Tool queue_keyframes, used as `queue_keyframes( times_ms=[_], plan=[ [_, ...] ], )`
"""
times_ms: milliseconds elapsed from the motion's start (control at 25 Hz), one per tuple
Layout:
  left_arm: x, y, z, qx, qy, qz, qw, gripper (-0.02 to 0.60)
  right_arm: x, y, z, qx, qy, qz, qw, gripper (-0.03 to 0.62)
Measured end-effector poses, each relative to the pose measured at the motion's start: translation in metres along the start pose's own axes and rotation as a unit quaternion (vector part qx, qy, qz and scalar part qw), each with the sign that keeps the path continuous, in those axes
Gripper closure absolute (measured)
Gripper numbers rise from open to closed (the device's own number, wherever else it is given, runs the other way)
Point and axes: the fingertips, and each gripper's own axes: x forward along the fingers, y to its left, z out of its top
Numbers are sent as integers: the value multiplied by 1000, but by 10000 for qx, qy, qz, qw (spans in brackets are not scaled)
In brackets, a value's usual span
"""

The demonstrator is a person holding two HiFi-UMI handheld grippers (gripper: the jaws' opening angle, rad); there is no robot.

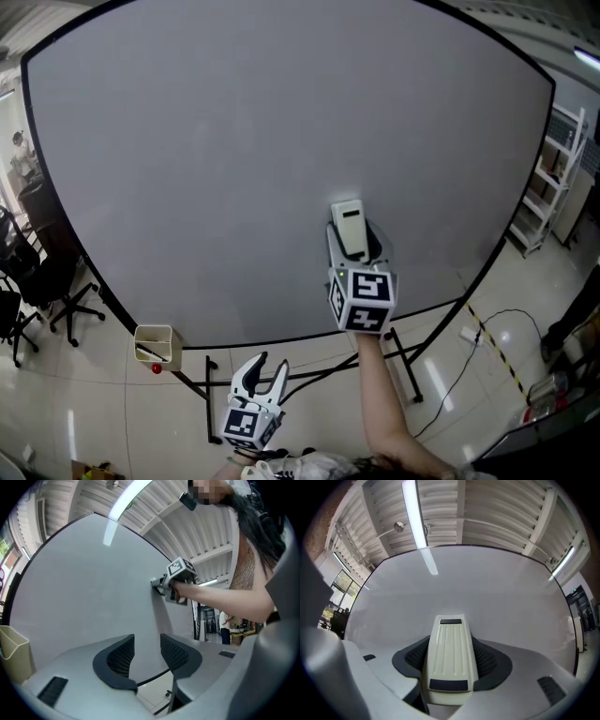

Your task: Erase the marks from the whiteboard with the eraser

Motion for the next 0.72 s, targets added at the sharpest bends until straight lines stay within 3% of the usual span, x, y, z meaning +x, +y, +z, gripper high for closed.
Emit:
queue_keyframes(
  times_ms=[80,120,280,360,400,520,600,720],
  plan=[
    [0,-1,3,-96,6,26,10000,428,-9,13,-50,-105,411,110,9990,318],
    [0,-1,0,-115,23,28,9999,429,-9,13,-51,-192,454,131,9987,318],
    [4,1,-6,-139,109,39,9998,428,13,-24,52,-195,-290,-36,9994,319],
    [7,-1,-3,-194,79,34,9998,428,15,-38,74,-7,-495,-104,9987,319],
    [9,-2,-2,-181,63,21,9998,428,12,-37,61,102,-441,-98,9989,318],
    [9,1,-10,-29,99,-38,9999,428,-7,-19,-28,228,214,-11,9995,318],
    [10,4,-12,-34,114,-33,9999,429,-10,-18,-50,88,466,-5,9989,318],
    [13,7,-13,-70,123,3,9999,428,7,-46,19,14,-2,-146,9999,321]
  ],
)
